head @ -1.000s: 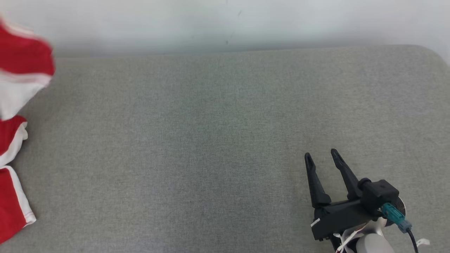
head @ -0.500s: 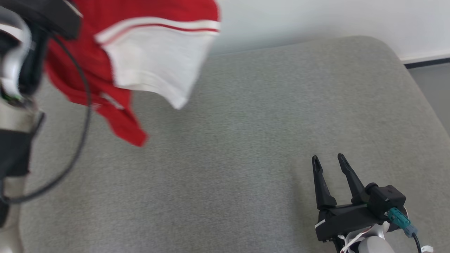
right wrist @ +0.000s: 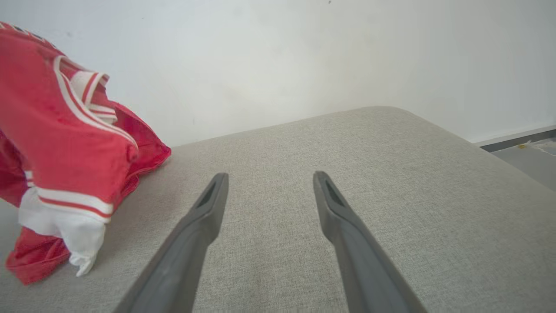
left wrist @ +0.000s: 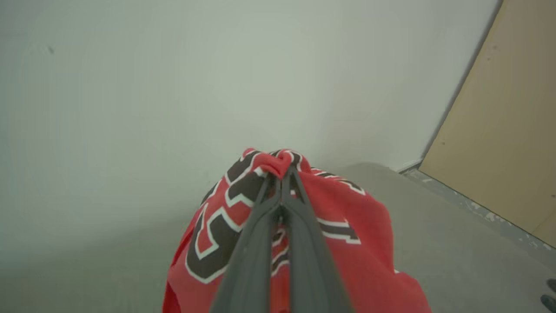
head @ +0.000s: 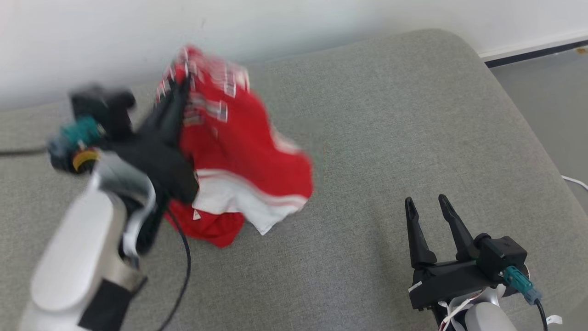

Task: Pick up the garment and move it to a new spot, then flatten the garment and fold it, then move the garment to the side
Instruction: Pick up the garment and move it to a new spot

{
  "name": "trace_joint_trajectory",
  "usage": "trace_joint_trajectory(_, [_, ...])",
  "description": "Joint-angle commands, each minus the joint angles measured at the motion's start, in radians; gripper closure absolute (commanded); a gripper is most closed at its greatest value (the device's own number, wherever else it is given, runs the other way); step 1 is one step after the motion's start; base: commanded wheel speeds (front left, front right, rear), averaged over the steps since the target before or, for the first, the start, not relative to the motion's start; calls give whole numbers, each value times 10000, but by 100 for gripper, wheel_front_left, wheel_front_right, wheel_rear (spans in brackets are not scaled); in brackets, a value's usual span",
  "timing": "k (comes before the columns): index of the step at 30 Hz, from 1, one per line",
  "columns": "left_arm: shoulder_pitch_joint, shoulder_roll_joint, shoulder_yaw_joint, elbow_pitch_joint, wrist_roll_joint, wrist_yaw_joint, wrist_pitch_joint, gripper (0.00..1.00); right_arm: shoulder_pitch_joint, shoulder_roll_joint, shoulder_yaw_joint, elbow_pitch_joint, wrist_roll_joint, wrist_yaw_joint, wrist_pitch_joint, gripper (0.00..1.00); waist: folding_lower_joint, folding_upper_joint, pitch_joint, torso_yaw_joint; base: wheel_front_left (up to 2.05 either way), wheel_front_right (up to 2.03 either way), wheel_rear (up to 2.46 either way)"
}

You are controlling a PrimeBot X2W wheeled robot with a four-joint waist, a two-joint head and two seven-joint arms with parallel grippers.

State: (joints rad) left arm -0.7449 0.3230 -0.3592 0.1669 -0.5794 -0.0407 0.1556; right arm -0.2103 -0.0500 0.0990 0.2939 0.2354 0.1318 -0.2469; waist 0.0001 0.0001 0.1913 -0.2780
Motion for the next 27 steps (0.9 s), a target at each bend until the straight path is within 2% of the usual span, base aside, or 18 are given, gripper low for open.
trace_joint_trajectory(1, [525, -71, -146, 431, 77, -6, -186, 100, -77, -8, 41, 20, -68, -21, -47, 0, -1, -1, -49, -13, 0, 0, 0])
trace_joint_trajectory(6, [1471, -473, -660, 2223, -105, -217, -523, 100, -144, -10, 120, 60, -185, -21, 55, 0, -1, -1, -179, 87, 0, 0, 0])
trace_joint_trajectory(12, [1288, -836, -965, 3761, 62, -451, -1330, 98, -27, -8, 201, -20, -193, -21, 136, 0, -1, -1, -381, 338, 0, 0, 0])
trace_joint_trajectory(13, [1184, -882, -1004, 3859, 139, -453, -1514, 45, 17, -7, 188, -21, -214, -21, 138, 0, -1, -1, -440, 408, 0, 0, 0])
trace_joint_trajectory(14, [1107, -931, -984, 3916, 159, -447, -1696, 0, 55, -8, 179, -19, -214, -21, 150, 0, -1, -1, -490, 472, 0, 0, 0])
trace_joint_trajectory(18, [933, -1222, -950, 3749, 216, -402, -2417, 0, 159, -8, 111, -17, -231, -21, 174, 0, -1, -1, -686, 734, 0, 0, 0])
trace_joint_trajectory(22, [1140, -1345, -981, 3438, 234, -291, -2637, 0, 309, -8, 84, -58, -205, -21, 216, 0, -1, -1, -770, 876, 0, 0, 0])
trace_joint_trajectory(27, [2083, -1418, -964, 2274, 489, 310, -3484, 0, 461, -13, 31, -160, -149, -21, 221, 0, -1, -1, -833, 1060, 0, 0, 0])
